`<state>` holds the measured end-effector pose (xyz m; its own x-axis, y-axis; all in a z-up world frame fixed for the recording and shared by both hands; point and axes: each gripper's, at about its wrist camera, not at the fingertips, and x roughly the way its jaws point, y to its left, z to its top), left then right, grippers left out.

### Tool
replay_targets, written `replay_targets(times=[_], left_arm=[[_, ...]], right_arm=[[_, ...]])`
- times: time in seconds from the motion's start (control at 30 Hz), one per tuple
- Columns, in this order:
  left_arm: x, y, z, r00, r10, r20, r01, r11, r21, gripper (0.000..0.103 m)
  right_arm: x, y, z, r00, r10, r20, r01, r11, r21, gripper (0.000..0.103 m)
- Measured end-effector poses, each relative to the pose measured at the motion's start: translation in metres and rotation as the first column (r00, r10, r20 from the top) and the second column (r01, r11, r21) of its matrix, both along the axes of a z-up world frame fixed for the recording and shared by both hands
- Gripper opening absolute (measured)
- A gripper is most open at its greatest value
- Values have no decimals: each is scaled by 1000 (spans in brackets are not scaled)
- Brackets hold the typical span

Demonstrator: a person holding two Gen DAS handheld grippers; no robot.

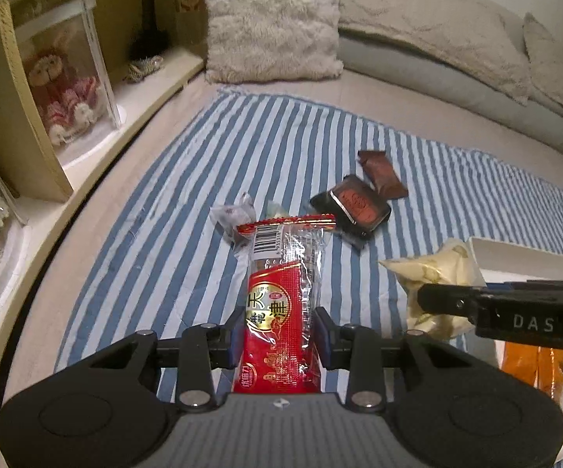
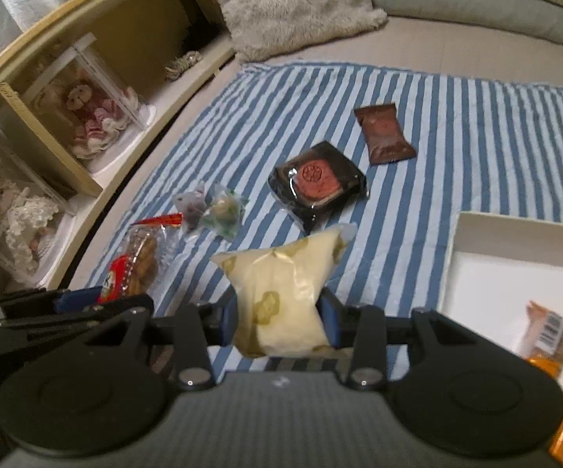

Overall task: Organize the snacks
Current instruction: 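Carry the red bar and cream bag over the white box with both tools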

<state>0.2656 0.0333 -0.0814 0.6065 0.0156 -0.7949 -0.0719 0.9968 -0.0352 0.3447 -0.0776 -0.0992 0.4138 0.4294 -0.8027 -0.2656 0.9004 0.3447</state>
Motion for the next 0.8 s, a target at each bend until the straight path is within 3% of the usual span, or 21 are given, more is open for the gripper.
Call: replay_targets(times=[0.3,0.8], left_arm=[[-21,-15,24,996,-27,80,27,1000,-5,38],[-33,-71,53,969,-126,210,147,985,-87,38]], right_arm=[[-20,-23,25,998,-7,59,5,1000,29,48],[-55,-96,63,985,-78,154,65,994,91,48]])
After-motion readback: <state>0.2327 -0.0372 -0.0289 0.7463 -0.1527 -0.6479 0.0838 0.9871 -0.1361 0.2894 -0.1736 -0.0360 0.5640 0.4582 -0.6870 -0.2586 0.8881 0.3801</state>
